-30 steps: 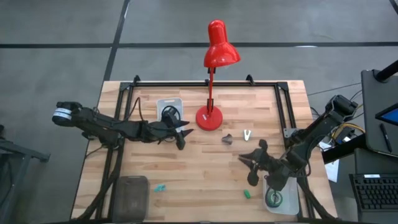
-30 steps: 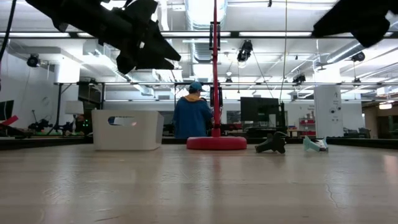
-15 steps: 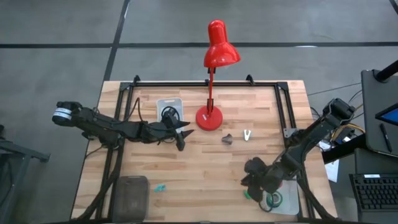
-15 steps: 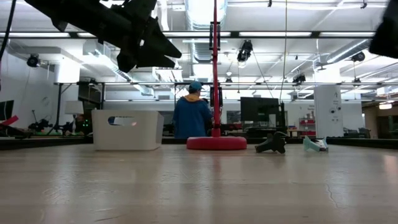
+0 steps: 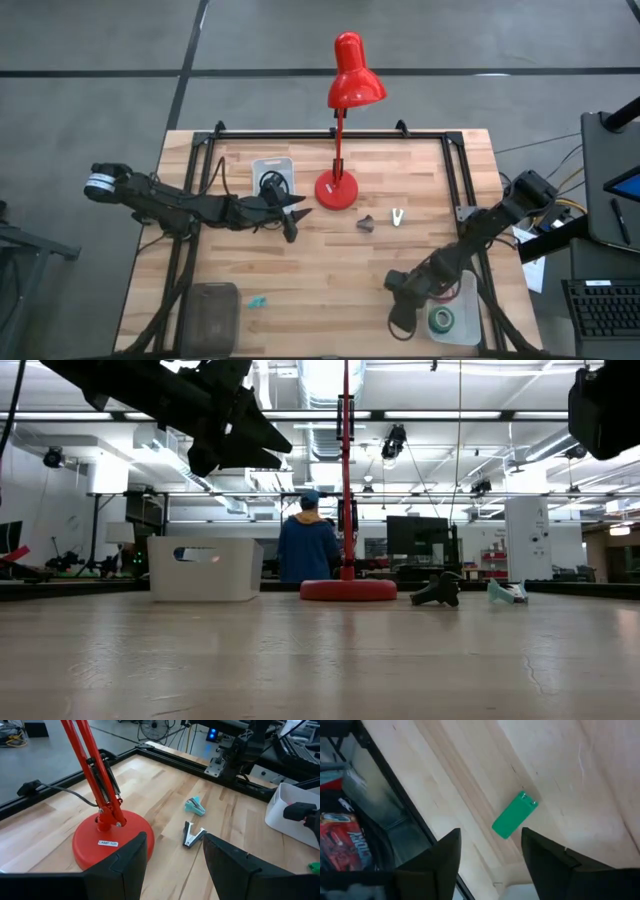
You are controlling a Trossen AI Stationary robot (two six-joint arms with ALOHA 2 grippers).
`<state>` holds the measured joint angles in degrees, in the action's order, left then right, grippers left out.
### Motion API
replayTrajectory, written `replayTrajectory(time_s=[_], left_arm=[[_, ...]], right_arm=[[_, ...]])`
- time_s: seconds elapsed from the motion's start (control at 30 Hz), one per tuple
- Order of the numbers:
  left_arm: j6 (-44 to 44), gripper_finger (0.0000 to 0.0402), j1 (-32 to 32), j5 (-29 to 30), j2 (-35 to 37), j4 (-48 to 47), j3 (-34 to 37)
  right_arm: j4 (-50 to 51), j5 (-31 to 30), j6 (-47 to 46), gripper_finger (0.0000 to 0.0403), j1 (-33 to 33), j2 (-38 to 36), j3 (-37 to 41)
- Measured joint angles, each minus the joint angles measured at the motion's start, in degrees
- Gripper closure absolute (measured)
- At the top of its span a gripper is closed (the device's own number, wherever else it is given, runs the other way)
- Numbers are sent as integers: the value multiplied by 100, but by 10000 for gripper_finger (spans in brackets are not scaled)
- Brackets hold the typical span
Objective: Pick and place Stapler, Stapler remover, tape
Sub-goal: Put the green stapler into the top white bin
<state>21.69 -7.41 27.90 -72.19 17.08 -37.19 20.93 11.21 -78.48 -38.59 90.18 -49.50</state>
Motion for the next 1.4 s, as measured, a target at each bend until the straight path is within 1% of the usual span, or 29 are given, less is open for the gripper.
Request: replayTrajectory(time_s=[0.13,0.23,0.33,0.5,0.63,0.77,0.83,1.03,1.17,1.4], left_arm=[[0,207,1,0,0,0,0],[-1,207,2,2,1,2,0],[-2,207,0,2,1,3,0],[-2,207,2,4,1,7,2],[-2,207,0,4,1,4,2],[9,207,-5,2,0,2,2],[17,207,-5,2,0,0,2],[18,207,-5,2,1,-4,3],[20,207,-5,2,-2,-50,4],[50,207,-5,2,-2,-61,4]], right_arm=[[30,260,9,193,144,86,0],[26,287,40,193,257,126,-19],[344,340,111,193,282,247,-150],[634,639,437,193,280,721,-532],[730,670,643,193,282,1045,-913],[1641,670,837,193,282,1381,-1320],[1908,668,1067,193,287,1533,-1509],[1964,668,1698,193,287,1902,-1977],[2129,670,2051,202,285,2117,-2202],[2682,677,2342,234,238,2328,-2454]])
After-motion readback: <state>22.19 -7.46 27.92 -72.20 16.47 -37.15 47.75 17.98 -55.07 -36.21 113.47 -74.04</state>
